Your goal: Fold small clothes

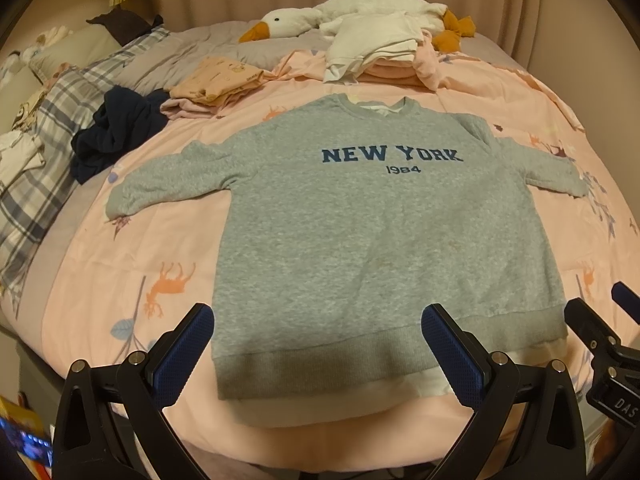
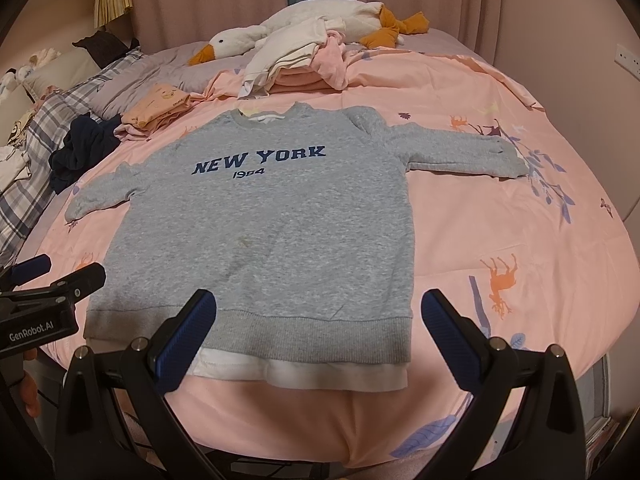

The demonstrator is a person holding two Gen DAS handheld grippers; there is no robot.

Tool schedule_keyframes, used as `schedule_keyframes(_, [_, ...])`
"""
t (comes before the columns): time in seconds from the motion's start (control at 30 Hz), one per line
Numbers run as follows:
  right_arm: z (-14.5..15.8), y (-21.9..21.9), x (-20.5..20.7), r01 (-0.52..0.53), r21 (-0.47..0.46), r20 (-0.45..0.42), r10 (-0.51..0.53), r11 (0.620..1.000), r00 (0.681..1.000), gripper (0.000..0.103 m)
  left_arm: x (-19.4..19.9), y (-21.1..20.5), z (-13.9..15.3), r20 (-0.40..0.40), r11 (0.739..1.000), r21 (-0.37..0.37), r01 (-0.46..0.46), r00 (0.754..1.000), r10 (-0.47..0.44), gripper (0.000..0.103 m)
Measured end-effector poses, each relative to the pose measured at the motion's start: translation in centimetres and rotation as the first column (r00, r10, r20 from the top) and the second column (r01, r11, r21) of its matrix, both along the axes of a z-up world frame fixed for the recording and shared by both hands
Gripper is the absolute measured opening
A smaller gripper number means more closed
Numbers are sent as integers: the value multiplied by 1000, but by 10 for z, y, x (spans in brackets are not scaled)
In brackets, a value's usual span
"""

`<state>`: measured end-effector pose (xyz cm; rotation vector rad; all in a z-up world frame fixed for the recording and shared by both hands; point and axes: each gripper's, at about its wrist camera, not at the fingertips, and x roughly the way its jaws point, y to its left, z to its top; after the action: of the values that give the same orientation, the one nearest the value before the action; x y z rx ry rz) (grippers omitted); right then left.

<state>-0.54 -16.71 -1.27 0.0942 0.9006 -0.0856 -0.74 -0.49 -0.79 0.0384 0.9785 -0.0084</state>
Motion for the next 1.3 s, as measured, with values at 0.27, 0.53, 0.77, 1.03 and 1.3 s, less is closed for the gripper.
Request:
schedule_keyframes(0.27, [-6, -23, 8, 18, 92, 23, -20, 996, 1000, 103, 19, 6, -9, -21, 989, -147, 31, 999, -34, 103])
schedule_keyframes(0.53, [-41, -140, 34, 158, 502, 30, -200, 850, 979, 103, 61, 28, -32, -84, 871, -492, -21, 996, -24, 103])
schedule_keyframes(0.77, [-69, -238, 66, 348, 535, 6, -415, 770, 910, 103, 93, 28, -38, -100, 869, -493, -44, 995, -6, 103])
schedule_keyframes(1.03, [-105, -308, 116, 439, 670, -57, -549, 598, 834, 92, 123, 23, -44, -97, 849, -525, -66, 995, 17, 103])
schedule_keyframes(1.3, [-112, -348, 157, 458, 732, -55, -626, 504, 778, 78, 150, 20, -49, -114, 876, -472, -96, 992, 48, 103])
